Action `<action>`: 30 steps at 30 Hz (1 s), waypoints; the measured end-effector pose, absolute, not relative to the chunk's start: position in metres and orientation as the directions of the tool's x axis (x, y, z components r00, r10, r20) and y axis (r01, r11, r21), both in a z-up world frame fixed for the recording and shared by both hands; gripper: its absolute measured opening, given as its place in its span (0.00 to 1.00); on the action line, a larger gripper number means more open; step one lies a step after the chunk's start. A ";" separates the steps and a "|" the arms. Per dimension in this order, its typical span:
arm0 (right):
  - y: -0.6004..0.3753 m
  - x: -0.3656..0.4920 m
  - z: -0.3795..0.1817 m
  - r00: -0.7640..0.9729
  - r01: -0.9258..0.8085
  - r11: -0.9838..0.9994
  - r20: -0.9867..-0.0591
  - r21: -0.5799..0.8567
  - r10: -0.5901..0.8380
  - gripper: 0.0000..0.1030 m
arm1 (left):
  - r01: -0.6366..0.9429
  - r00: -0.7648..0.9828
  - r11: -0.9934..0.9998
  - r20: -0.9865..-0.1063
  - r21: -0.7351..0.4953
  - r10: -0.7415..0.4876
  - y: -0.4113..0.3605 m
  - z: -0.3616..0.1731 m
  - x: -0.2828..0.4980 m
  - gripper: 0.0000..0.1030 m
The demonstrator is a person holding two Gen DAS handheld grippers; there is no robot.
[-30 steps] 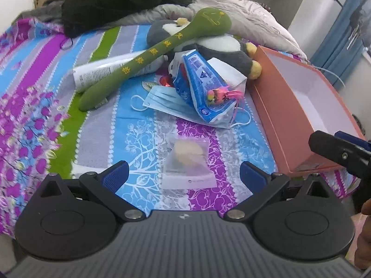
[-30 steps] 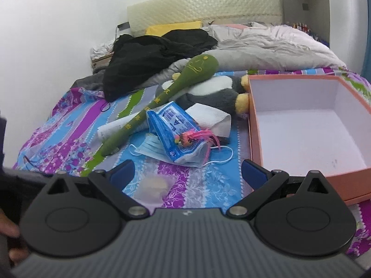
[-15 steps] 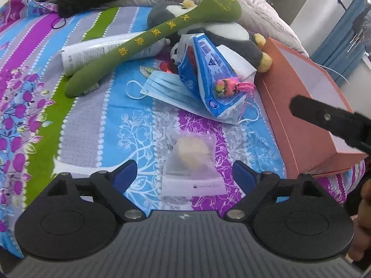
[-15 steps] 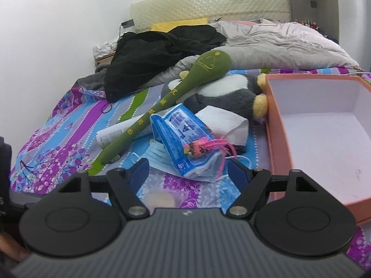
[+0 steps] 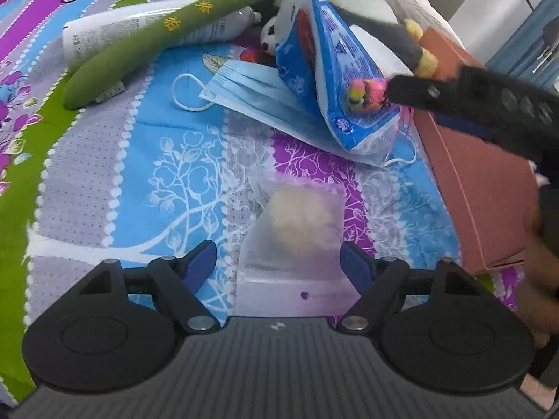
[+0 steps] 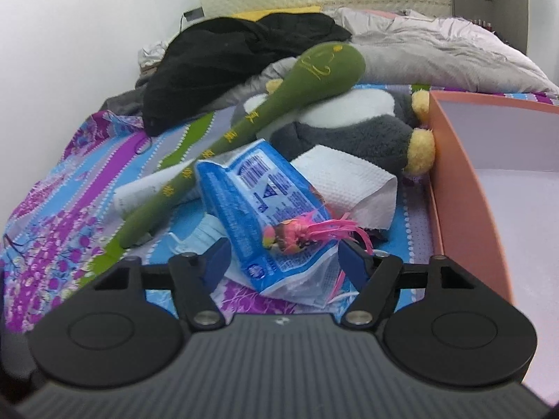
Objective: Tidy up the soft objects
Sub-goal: 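Grasp the small clear bag with the left tool while the right grasps the pink feathered toy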
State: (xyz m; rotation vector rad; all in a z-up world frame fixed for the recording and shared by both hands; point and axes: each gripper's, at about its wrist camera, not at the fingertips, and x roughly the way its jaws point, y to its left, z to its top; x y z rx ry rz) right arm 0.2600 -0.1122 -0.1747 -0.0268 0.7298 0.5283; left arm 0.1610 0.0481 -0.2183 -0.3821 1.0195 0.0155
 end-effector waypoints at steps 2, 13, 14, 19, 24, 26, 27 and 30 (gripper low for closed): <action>-0.109 0.266 -0.180 0.612 -0.485 0.859 -0.639 0.162 0.466 0.66 | -0.176 0.538 0.938 -0.827 -0.299 -0.163 0.046 -0.222 0.164 0.79; -0.094 0.291 -0.212 0.606 -0.474 0.870 -0.666 0.137 0.435 0.48 | -0.163 0.539 0.936 -0.823 -0.313 -0.181 0.040 -0.224 0.177 0.44; -0.095 0.291 -0.213 0.608 -0.472 0.869 -0.660 0.147 0.442 0.48 | -0.168 0.538 0.934 -0.823 -0.314 -0.181 0.039 -0.223 0.176 0.40; -0.100 0.286 -0.209 0.607 -0.477 0.863 -0.647 0.168 0.461 0.47 | -0.219 0.540 0.912 -0.821 -0.348 -0.183 0.041 -0.216 0.173 0.17; -0.105 0.268 -0.195 0.610 -0.500 0.853 -0.639 0.148 0.468 0.47 | -0.250 0.551 0.910 -0.821 -0.331 -0.147 0.038 -0.205 0.165 0.13; -0.109 0.260 -0.189 0.612 -0.501 0.853 -0.638 0.144 0.467 0.47 | -0.250 0.551 0.910 -0.822 -0.331 -0.148 0.037 -0.203 0.159 0.13; -0.111 0.255 -0.187 0.610 -0.501 0.853 -0.640 0.145 0.467 0.47 | -0.251 0.549 0.910 -0.823 -0.331 -0.148 0.036 -0.202 0.157 0.13; -0.118 0.240 -0.181 0.613 -0.497 0.857 -0.643 0.136 0.458 0.47 | -0.244 0.550 0.911 -0.821 -0.331 -0.152 0.034 -0.197 0.151 0.12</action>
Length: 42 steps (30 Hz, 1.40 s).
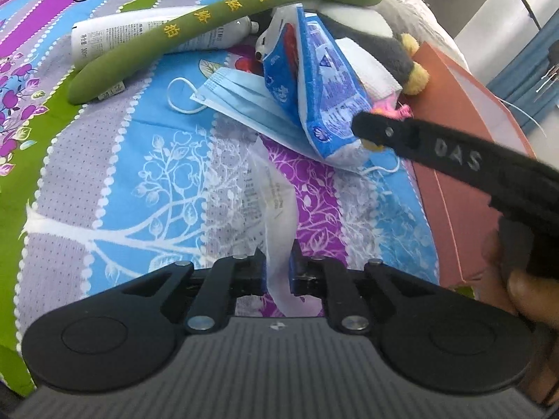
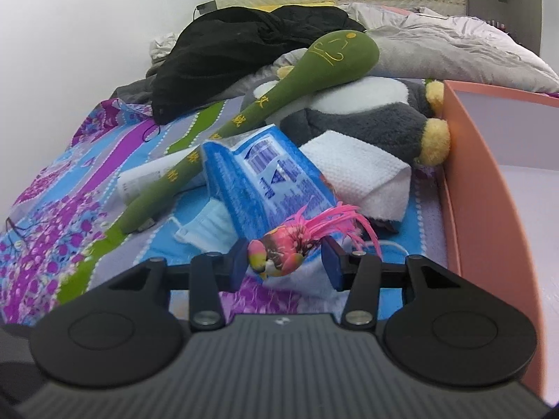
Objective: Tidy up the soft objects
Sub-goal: 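Grasp the small clear bag with the left tool while the right grasps the pink feathered toy, then carry the clear bag and pink toy with both tools over the orange box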
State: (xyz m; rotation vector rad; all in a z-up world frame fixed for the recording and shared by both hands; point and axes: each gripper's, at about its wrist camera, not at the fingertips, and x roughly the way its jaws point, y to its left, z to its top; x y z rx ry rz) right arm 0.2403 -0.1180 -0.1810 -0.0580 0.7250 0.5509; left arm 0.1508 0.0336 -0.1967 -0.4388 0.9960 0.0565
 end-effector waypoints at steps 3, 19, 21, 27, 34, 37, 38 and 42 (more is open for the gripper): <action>-0.125 0.228 -0.177 0.616 -0.484 0.865 -0.648 0.137 0.447 0.47 | -0.240 0.554 0.911 -0.818 -0.334 -0.155 0.032 -0.191 0.143 0.12; -0.151 0.184 -0.144 0.641 -0.472 0.873 -0.631 0.125 0.437 0.47 | -0.204 0.609 0.920 -0.779 -0.334 -0.148 0.031 -0.141 0.121 0.12; -0.153 0.184 -0.136 0.646 -0.475 0.870 -0.620 0.128 0.445 0.47 | -0.200 0.619 0.922 -0.772 -0.332 -0.144 0.030 -0.132 0.121 0.12; -0.155 0.185 -0.105 0.677 -0.493 0.862 -0.570 0.119 0.465 0.47 | -0.154 0.657 0.934 -0.739 -0.322 -0.147 0.025 -0.098 0.129 0.12; -0.166 0.192 -0.065 0.738 -0.478 0.874 -0.498 0.093 0.456 0.47 | -0.071 0.722 0.945 -0.670 -0.320 -0.173 0.012 -0.050 0.150 0.12; -0.174 0.196 -0.049 0.766 -0.466 0.882 -0.468 0.068 0.441 0.47 | -0.029 0.742 0.947 -0.642 -0.319 -0.194 0.002 -0.030 0.164 0.12; -0.177 0.198 -0.043 0.776 -0.458 0.887 -0.459 0.061 0.433 0.47 | -0.015 0.746 0.948 -0.635 -0.319 -0.202 -0.001 -0.023 0.169 0.12; -0.195 0.204 -0.021 0.817 -0.417 0.908 -0.421 0.043 0.395 0.47 | 0.052 0.757 0.949 -0.607 -0.312 -0.241 -0.021 0.000 0.188 0.12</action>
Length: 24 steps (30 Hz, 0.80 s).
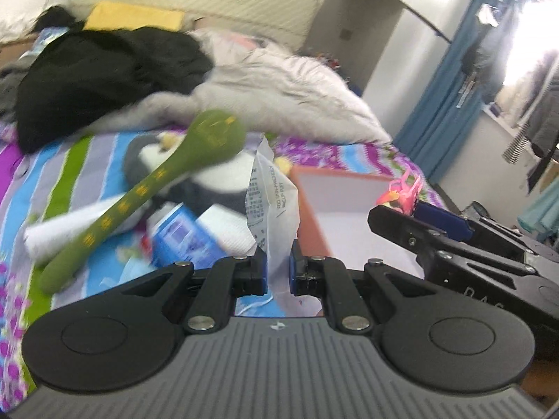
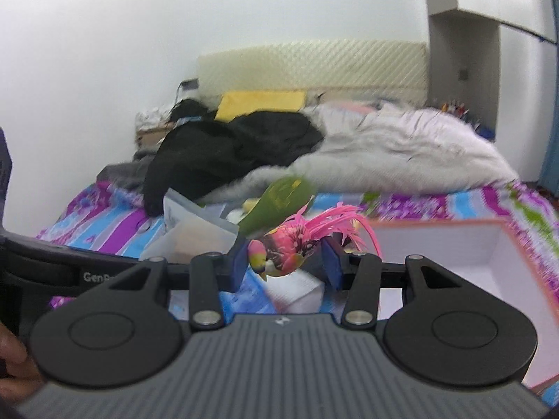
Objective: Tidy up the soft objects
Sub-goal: 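Carry the clear bag and pink toy with both tools over the orange box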
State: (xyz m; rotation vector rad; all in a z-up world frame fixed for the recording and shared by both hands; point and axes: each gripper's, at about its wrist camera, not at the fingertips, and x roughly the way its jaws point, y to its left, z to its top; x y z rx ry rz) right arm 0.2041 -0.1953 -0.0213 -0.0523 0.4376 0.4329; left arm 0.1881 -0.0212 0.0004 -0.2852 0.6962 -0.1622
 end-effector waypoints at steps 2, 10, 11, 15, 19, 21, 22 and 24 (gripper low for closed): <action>-0.205 0.208 -0.014 0.832 -0.389 0.921 -0.413 0.040 0.369 0.47 | 0.084 0.754 0.945 -0.599 -0.317 -0.268 -0.032 0.009 0.199 0.12; -0.252 0.229 -0.008 0.851 -0.269 0.961 -0.454 0.059 0.266 0.47 | 0.190 0.706 0.933 -0.618 -0.307 -0.347 -0.088 0.022 0.244 0.13; -0.259 0.233 -0.011 0.847 -0.244 0.967 -0.471 0.067 0.246 0.47 | 0.204 0.687 0.929 -0.631 -0.308 -0.360 -0.097 0.018 0.250 0.13; -0.284 0.247 -0.029 0.817 -0.186 0.979 -0.540 0.087 0.203 0.47 | 0.225 0.610 0.926 -0.698 -0.303 -0.376 -0.127 -0.009 0.273 0.13; -0.305 0.256 -0.048 0.793 -0.134 0.988 -0.590 0.079 0.155 0.47 | 0.235 0.533 0.915 -0.744 -0.327 -0.403 -0.147 -0.037 0.294 0.13; -0.316 0.258 -0.056 0.780 -0.109 0.990 -0.610 0.087 0.140 0.47 | 0.245 0.514 0.919 -0.763 -0.307 -0.392 -0.156 -0.048 0.301 0.13; -0.319 0.259 -0.060 0.773 -0.101 0.991 -0.621 0.084 0.131 0.47 | 0.249 0.502 0.920 -0.772 -0.302 -0.390 -0.162 -0.052 0.304 0.13; -0.326 0.263 -0.070 0.754 -0.089 0.993 -0.646 0.083 0.122 0.47 | 0.249 0.477 0.919 -0.787 -0.306 -0.391 -0.170 -0.064 0.310 0.13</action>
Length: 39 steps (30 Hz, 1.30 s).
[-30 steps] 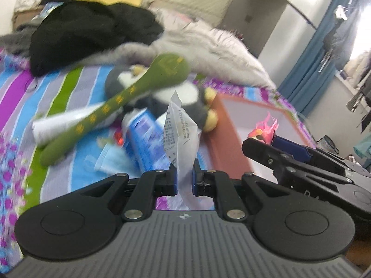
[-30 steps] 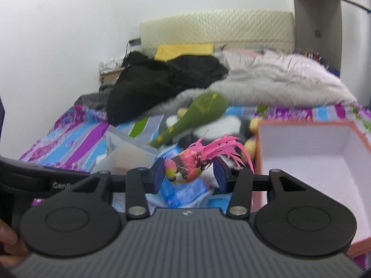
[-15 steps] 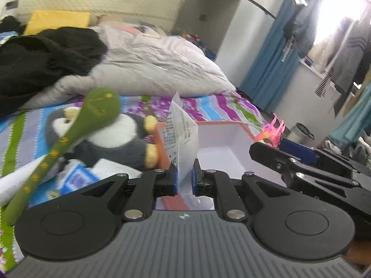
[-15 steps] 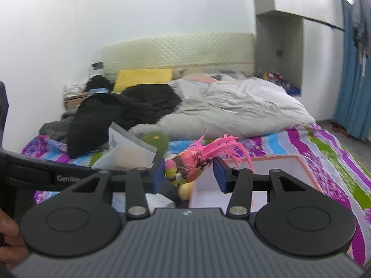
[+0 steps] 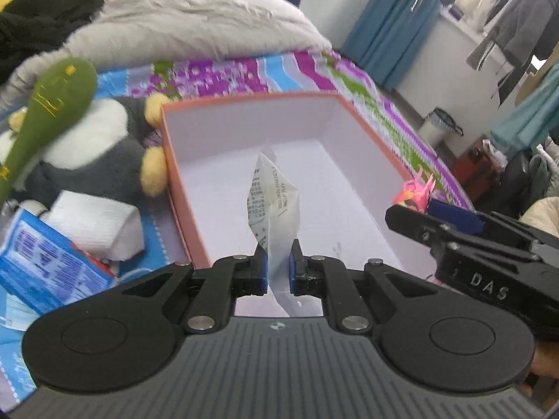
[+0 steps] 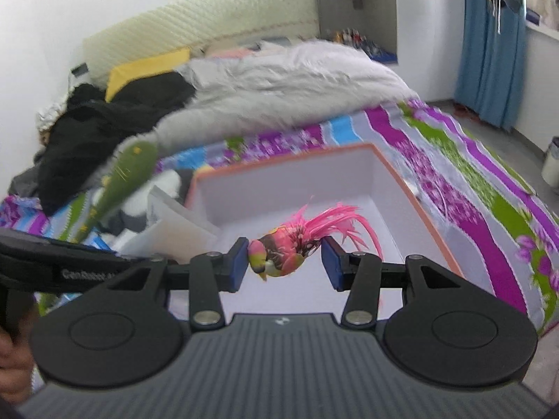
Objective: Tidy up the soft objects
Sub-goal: 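Carry the clear bag and pink toy with both tools over the orange box, then open both tools to drop the bag and pink toy into the box, then move both open tools back toward the pile of items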
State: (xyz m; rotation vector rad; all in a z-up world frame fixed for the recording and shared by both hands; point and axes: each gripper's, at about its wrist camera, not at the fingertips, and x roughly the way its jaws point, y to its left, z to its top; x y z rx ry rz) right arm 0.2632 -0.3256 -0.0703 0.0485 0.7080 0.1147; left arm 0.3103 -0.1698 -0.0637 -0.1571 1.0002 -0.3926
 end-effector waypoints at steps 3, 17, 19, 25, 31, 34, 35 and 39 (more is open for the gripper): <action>-0.335 0.269 -0.085 0.728 -0.063 0.994 -0.677 0.087 0.105 0.48 | 0.244 0.444 0.919 -0.807 -0.309 -0.389 -0.177 -0.075 0.316 0.12; -0.355 0.270 -0.118 0.668 -0.012 0.993 -0.738 0.115 0.093 0.61 | 0.251 0.445 0.918 -0.806 -0.307 -0.391 -0.185 -0.085 0.314 0.52; -0.354 0.268 -0.114 0.679 -0.008 0.994 -0.729 0.111 0.087 0.61 | 0.265 0.468 0.922 -0.798 -0.284 -0.380 -0.184 -0.079 0.310 0.52; -0.351 0.252 -0.094 0.742 -0.017 0.991 -0.663 0.130 0.100 0.61 | 0.283 0.539 0.921 -0.750 -0.267 -0.383 -0.172 -0.053 0.291 0.52; -0.339 0.230 -0.067 0.801 -0.059 0.990 -0.586 0.132 0.126 0.61 | 0.300 0.621 0.928 -0.693 -0.223 -0.367 -0.157 -0.028 0.262 0.52; -0.332 0.220 -0.056 0.822 -0.085 0.988 -0.552 0.128 0.142 0.61 | 0.291 0.641 0.929 -0.674 -0.231 -0.368 -0.146 -0.020 0.249 0.52; -0.329 0.218 -0.053 0.827 -0.093 0.987 -0.543 0.129 0.149 0.61 | 0.287 0.651 0.930 -0.666 -0.228 -0.364 -0.143 -0.017 0.244 0.52; -0.317 0.206 -0.043 0.843 -0.134 0.983 -0.506 0.129 0.181 0.61 | 0.269 0.681 0.938 -0.645 -0.220 -0.347 -0.131 -0.009 0.227 0.52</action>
